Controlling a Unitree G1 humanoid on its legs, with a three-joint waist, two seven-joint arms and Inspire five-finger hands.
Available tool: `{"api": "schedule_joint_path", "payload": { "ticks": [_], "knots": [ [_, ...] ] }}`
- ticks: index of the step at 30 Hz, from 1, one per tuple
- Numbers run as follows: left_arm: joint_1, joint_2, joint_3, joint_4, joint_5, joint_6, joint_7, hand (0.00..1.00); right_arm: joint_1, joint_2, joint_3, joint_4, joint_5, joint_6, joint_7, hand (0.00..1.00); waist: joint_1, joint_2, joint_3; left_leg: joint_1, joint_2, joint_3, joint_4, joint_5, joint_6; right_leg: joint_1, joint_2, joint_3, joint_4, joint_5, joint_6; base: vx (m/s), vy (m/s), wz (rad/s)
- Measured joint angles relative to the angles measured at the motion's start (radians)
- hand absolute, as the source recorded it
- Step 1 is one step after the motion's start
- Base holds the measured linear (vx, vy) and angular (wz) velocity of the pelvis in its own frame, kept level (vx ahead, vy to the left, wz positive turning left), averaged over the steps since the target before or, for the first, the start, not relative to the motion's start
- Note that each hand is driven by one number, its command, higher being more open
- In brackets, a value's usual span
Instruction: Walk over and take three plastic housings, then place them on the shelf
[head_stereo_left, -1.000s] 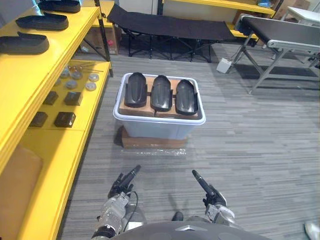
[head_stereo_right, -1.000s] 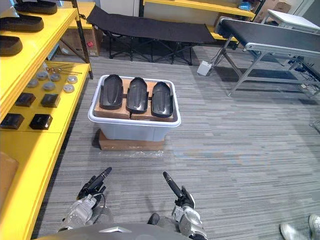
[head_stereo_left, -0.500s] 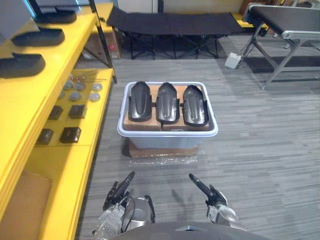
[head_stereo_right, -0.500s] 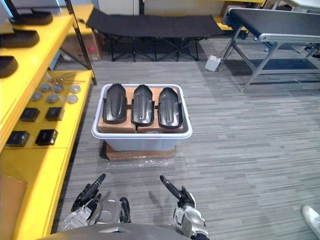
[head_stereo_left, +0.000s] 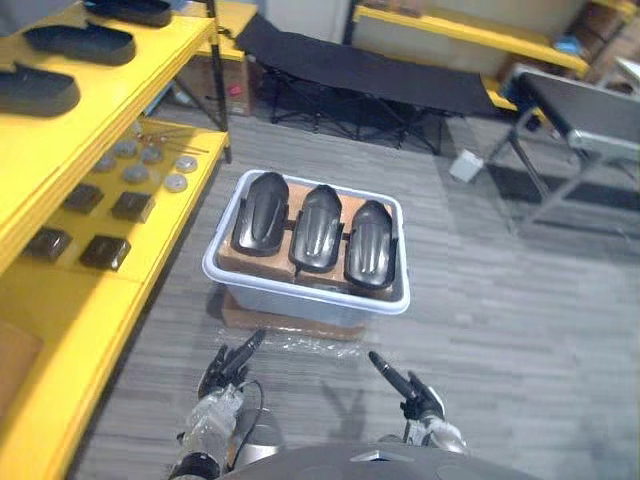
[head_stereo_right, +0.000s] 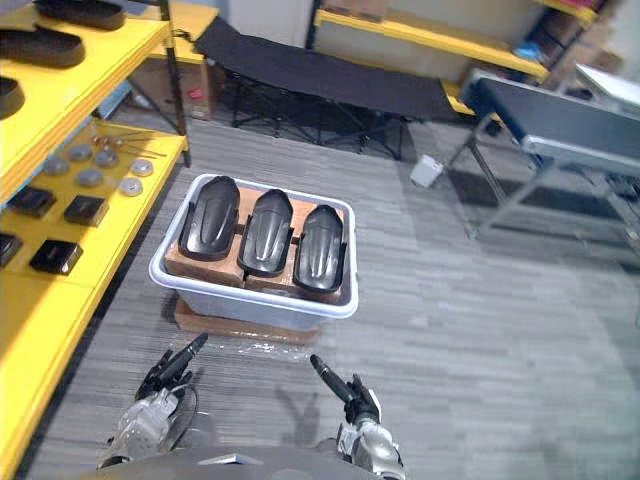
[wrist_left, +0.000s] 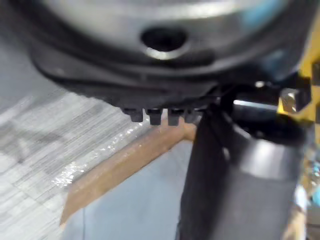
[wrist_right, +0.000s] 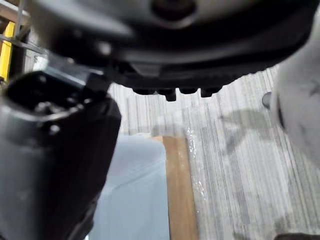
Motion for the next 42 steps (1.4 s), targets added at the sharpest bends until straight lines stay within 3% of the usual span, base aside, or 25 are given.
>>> {"api": "schedule_joint_path", "payload": {
  "ticks": [2, 3, 6, 8, 10, 12, 15, 17, 20, 23, 27, 30, 33, 37, 42],
  "knots": [
    [-0.001, -0.009, -0.002, 0.018, 0.000, -0.006, 0.000, 1.00, -0.011, -0.017, 0.000, -0.004, 0.000, -0.020, -0.004, 1.00, -0.005, 0.021, 0.008, -0.001, 0.000, -0.002, -0.018, 0.022, -0.012, 0.011, 0.005, -0.013, -0.024, -0.046, 0.003, 0.07, -0.228, 0.00],
    [-0.007, -0.022, -0.005, 0.036, -0.009, -0.008, 0.000, 1.00, -0.010, -0.042, 0.002, -0.008, -0.001, -0.023, -0.011, 1.00, -0.012, 0.048, 0.013, 0.000, 0.000, -0.007, -0.015, 0.043, -0.012, 0.020, 0.007, -0.019, -0.023, -0.064, 0.003, 0.07, -0.237, 0.22],
    [0.001, -0.028, -0.046, 0.035, -0.068, -0.022, -0.016, 1.00, 0.033, -0.071, 0.002, -0.010, 0.000, -0.049, -0.033, 1.00, -0.017, 0.071, 0.018, -0.028, -0.012, -0.006, 0.072, 0.086, 0.033, 0.078, 0.003, -0.058, -0.024, -0.096, 0.002, 0.05, -0.131, 0.43],
    [0.004, -0.007, -0.081, 0.026, -0.073, -0.023, -0.030, 1.00, 0.060, -0.073, 0.000, -0.038, 0.010, -0.084, -0.038, 1.00, -0.034, 0.067, 0.025, -0.055, -0.012, 0.037, 0.084, 0.127, 0.080, 0.101, 0.004, -0.103, -0.039, -0.103, -0.003, 0.01, -0.085, 0.65],
    [0.006, 0.010, -0.105, 0.013, -0.073, -0.019, -0.031, 1.00, 0.087, -0.075, -0.003, -0.143, 0.020, -0.102, -0.042, 1.00, -0.053, 0.058, 0.051, -0.047, -0.020, 0.104, 0.011, 0.179, 0.083, 0.108, -0.002, -0.141, -0.047, -0.102, -0.004, -0.02, -0.076, 0.65],
    [0.027, 0.017, -0.127, 0.005, -0.070, -0.016, -0.029, 1.00, 0.117, -0.094, -0.005, -0.287, 0.020, -0.130, -0.055, 1.00, -0.074, 0.064, 0.052, -0.002, -0.044, 0.169, -0.148, 0.223, 0.089, 0.082, -0.008, -0.165, -0.044, -0.095, -0.007, -0.04, -0.024, 0.43],
    [0.040, 0.014, -0.133, -0.008, -0.060, -0.012, -0.019, 1.00, 0.110, -0.137, 0.000, -0.415, 0.043, -0.153, -0.084, 1.00, -0.067, 0.063, 0.056, 0.047, -0.091, 0.163, -0.288, 0.234, 0.081, 0.039, -0.026, -0.136, -0.041, -0.074, 0.002, -0.02, 0.089, -0.19],
    [0.042, 0.043, -0.135, -0.009, -0.013, 0.002, -0.027, 1.00, 0.094, -0.151, 0.000, -0.483, 0.088, -0.173, -0.084, 1.00, -0.069, 0.038, 0.069, 0.089, -0.124, 0.181, -0.337, 0.246, 0.088, 0.040, -0.052, -0.107, -0.048, -0.070, 0.009, -0.02, 0.138, -0.24],
    [0.052, 0.073, -0.135, -0.009, 0.047, 0.016, -0.035, 1.00, 0.092, -0.171, -0.001, -0.550, 0.083, -0.194, -0.088, 1.00, -0.075, 0.009, 0.071, 0.098, -0.155, 0.188, -0.366, 0.252, 0.093, 0.035, -0.063, -0.054, -0.063, -0.075, 0.007, 0.00, 0.080, -0.02],
    [0.072, 0.101, -0.133, -0.008, 0.085, 0.027, -0.038, 1.00, 0.046, -0.221, -0.001, -0.600, 0.122, -0.188, -0.087, 1.00, -0.085, -0.002, 0.076, 0.062, -0.172, 0.185, -0.333, 0.239, 0.098, 0.016, -0.080, -0.043, -0.070, -0.060, 0.025, 0.04, 0.071, 0.02],
    [0.078, 0.138, -0.126, -0.041, 0.089, 0.026, -0.038, 1.00, -0.107, -0.310, -0.033, -0.595, 0.177, -0.089, -0.119, 1.00, -0.089, -0.015, 0.122, -0.053, -0.165, 0.109, -0.238, 0.223, 0.098, -0.017, -0.069, -0.070, -0.083, -0.038, 0.024, 0.02, 0.003, 0.24],
    [0.062, 0.153, -0.119, -0.078, 0.088, 0.019, -0.040, 1.00, -0.272, -0.388, -0.053, -0.495, 0.247, 0.019, -0.202, 1.00, -0.058, -0.042, 0.182, -0.118, -0.153, 0.089, -0.221, 0.226, 0.100, -0.056, -0.048, -0.068, -0.117, -0.001, 0.016, -0.04, 0.014, 0.12],
    [0.061, 0.146, -0.120, -0.086, 0.089, 0.019, -0.052, 1.00, -0.373, -0.439, -0.079, -0.421, 0.284, 0.096, -0.230, 1.00, -0.037, -0.050, 0.239, -0.145, -0.162, 0.066, -0.215, 0.230, 0.106, -0.064, -0.050, -0.068, -0.116, 0.017, 0.012, -0.04, 0.056, 0.20],
    [0.062, 0.146, -0.119, -0.100, 0.089, -0.007, -0.065, 1.00, -0.521, -0.552, -0.076, -0.285, 0.323, 0.188, -0.223, 1.00, -0.005, -0.036, 0.297, -0.212, -0.162, 0.036, -0.154, 0.217, 0.113, -0.088, -0.048, -0.070, -0.113, 0.019, 0.012, -0.05, 0.055, 0.18],
    [0.057, 0.145, -0.120, -0.093, 0.089, -0.046, -0.086, 1.00, -0.664, -0.669, -0.056, -0.176, 0.325, 0.229, -0.223, 1.00, 0.003, -0.006, 0.325, -0.273, -0.160, 0.008, -0.079, 0.183, 0.120, -0.101, -0.043, -0.082, -0.110, 0.020, 0.014, -0.07, 0.042, 0.09]
  ]
}}
